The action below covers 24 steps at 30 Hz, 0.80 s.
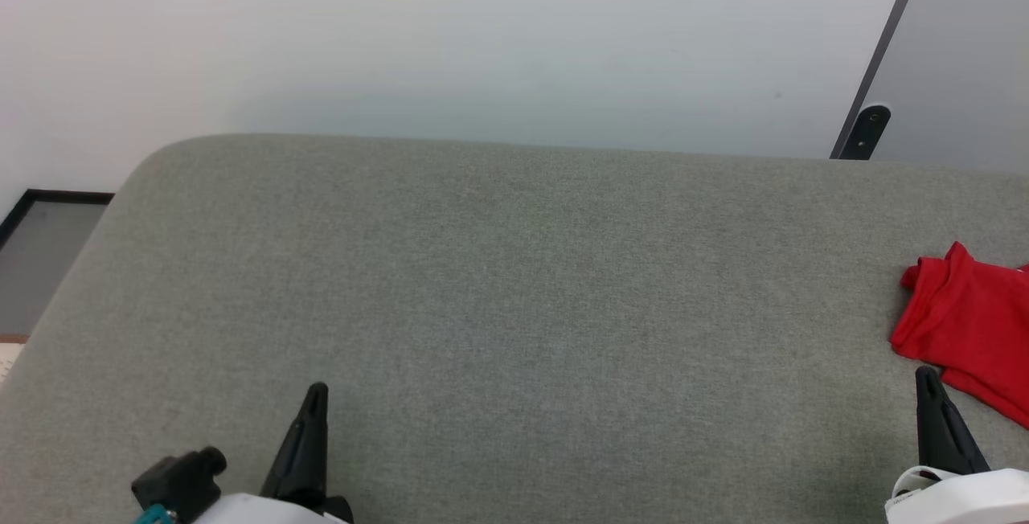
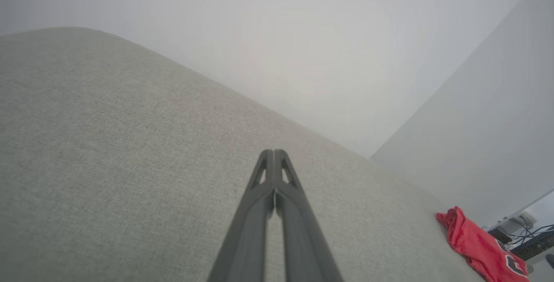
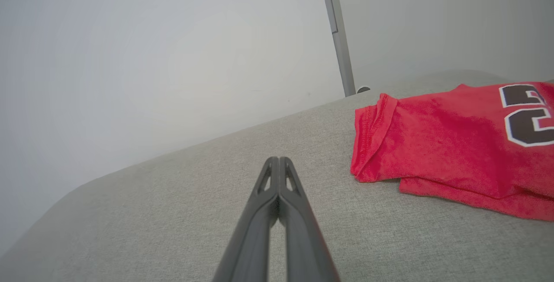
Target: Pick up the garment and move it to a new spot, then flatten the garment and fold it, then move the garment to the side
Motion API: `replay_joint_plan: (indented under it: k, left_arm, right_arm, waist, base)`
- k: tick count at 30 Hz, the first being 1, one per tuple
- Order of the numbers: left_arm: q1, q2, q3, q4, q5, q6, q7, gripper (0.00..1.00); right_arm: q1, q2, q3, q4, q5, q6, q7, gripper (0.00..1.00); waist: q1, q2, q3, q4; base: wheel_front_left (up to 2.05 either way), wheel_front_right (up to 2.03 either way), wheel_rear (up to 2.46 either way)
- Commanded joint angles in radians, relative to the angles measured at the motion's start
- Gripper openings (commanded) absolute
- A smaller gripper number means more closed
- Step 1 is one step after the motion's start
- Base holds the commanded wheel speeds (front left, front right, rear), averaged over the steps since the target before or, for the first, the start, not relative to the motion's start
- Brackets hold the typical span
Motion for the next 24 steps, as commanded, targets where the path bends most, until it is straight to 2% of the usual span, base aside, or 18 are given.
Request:
replay_joint_plan:
  k: [1,24]
  left_arm:
    - [-0.031,0.001,0.008,-0.008,-0.042,0.0,0.006,0.0]
    - [-0.065,-0.008,0.04,0.022,-0.346,0.0,0.078,0.0]
  right_arm:
    - [-0.027,-0.002,0.0,-0.011,0.047,0.0,0.009,0.0]
    - [-0.053,0.018,0.003,0.006,0.381,0.0,0.086,0.0]
  waist:
    - [0.0,0.0,0.0,0.0]
    - [0.0,0.0,0.006,0.002]
  base:
    - [0.0,0.0,0.0]
    - [0.0,0.0,0.0]
